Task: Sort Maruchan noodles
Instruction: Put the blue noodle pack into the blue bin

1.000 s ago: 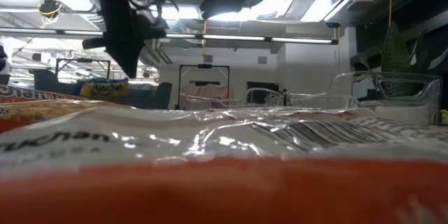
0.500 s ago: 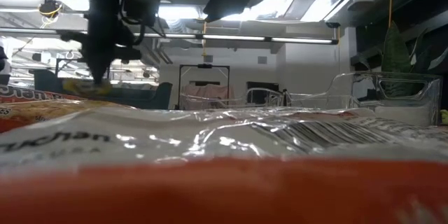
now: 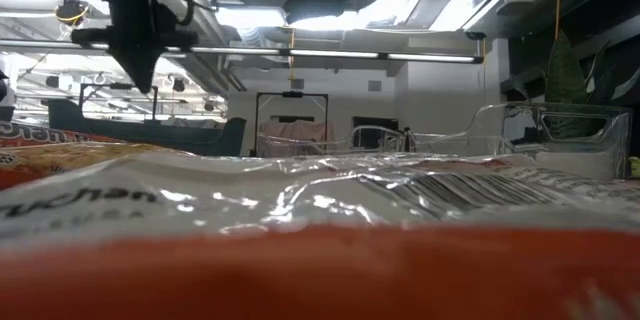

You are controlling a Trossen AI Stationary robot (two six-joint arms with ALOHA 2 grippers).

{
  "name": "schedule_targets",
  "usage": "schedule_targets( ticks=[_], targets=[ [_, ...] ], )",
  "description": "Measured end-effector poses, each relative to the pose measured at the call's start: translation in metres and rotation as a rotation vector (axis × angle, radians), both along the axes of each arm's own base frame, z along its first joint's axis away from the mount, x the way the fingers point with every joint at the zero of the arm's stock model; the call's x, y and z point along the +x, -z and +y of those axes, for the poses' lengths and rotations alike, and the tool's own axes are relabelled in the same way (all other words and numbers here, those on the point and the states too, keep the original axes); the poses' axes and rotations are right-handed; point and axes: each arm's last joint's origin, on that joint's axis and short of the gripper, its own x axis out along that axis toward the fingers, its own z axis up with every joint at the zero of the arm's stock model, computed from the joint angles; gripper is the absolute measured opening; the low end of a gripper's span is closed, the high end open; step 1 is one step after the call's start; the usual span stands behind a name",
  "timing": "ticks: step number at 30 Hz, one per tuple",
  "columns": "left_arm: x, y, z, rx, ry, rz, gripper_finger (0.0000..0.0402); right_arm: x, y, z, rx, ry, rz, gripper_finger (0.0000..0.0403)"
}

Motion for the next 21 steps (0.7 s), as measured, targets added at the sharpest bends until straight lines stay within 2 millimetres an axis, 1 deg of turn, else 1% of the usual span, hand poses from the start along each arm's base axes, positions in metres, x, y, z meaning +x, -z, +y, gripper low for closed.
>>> schedule_targets(
  ticks=[4,9,15,18,21],
  targets=[
    [-0.012,0.003,-0.007,-0.093,-0.024,0.114,0.0000,0.001,0.000,0.001,0.037,-0.017,-0.010,0.0221],
    [-0.011,0.013,-0.008,-0.151,-0.011,0.126,0.0000,0.009,0.014,0.000,0.064,-0.009,0.027,0.0220],
    [-0.014,0.038,-0.010,-0.215,-0.014,0.182,0.0000,0.016,0.033,-0.001,0.121,-0.005,0.094,0.0220],
    [-0.012,0.049,-0.012,-0.234,0.000,0.151,0.0000,0.018,0.036,-0.001,0.122,-0.004,0.098,0.0221],
    [-0.001,0.054,-0.012,-0.233,0.045,0.031,0.0000,0.022,0.040,-0.003,0.100,0.022,0.097,0.0221]
  ],
)
